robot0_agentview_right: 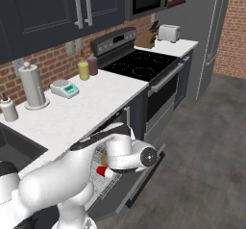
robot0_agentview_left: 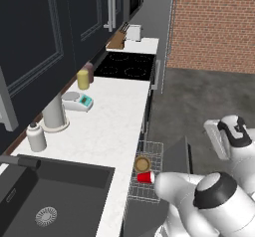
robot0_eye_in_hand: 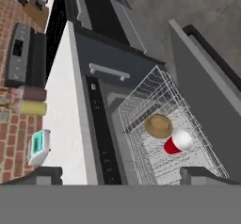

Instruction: Pick up the cup and bowl from the counter, place them in the dishwasher, and close the dishwasher door.

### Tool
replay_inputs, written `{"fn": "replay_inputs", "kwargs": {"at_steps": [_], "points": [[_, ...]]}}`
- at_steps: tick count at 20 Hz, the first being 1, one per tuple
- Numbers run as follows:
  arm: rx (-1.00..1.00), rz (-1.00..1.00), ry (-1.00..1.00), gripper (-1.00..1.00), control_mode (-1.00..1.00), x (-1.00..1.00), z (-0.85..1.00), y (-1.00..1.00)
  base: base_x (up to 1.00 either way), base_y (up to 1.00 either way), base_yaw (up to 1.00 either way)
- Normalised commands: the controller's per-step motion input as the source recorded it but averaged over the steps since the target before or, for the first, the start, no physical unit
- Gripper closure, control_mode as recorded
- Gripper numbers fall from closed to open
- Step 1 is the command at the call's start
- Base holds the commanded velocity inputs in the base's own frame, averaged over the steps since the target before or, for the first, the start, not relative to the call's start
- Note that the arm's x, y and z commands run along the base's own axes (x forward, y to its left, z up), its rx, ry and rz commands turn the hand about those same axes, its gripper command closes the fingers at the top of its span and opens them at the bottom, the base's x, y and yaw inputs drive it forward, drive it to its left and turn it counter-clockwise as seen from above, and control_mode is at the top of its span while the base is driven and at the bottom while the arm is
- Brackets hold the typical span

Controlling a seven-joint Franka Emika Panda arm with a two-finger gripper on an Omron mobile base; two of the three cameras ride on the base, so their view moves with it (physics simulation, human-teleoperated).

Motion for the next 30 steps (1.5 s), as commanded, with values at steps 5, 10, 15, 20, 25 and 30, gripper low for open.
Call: {"fn": "replay_inputs", "kwargs": {"at_steps": [5,10,15,20,25,30], "points": [[0.4,0.0,0.0,-1.0,-1.0,-0.47,-0.49,-0.93,0.0,0.0,0.0],[0.45,0.0,0.0,-1.0,-1.0,-0.18,-0.84,-0.77,0.0,0.0,0.0],[0.46,0.01,-0.01,-1.0,-1.0,-0.03,-0.85,-0.57,0.0,0.0,0.0],[0.33,0.07,-0.04,-1.0,-1.0,0.1,-0.67,-0.19,0.0,0.0,0.0],[0.16,0.08,-0.03,-1.0,-1.0,0.3,-0.65,-0.08,0.0,0.0,0.0],[0.07,0.07,-0.06,-1.0,-1.0,0.48,-0.65,-0.03,0.0,0.0,0.0]]}}
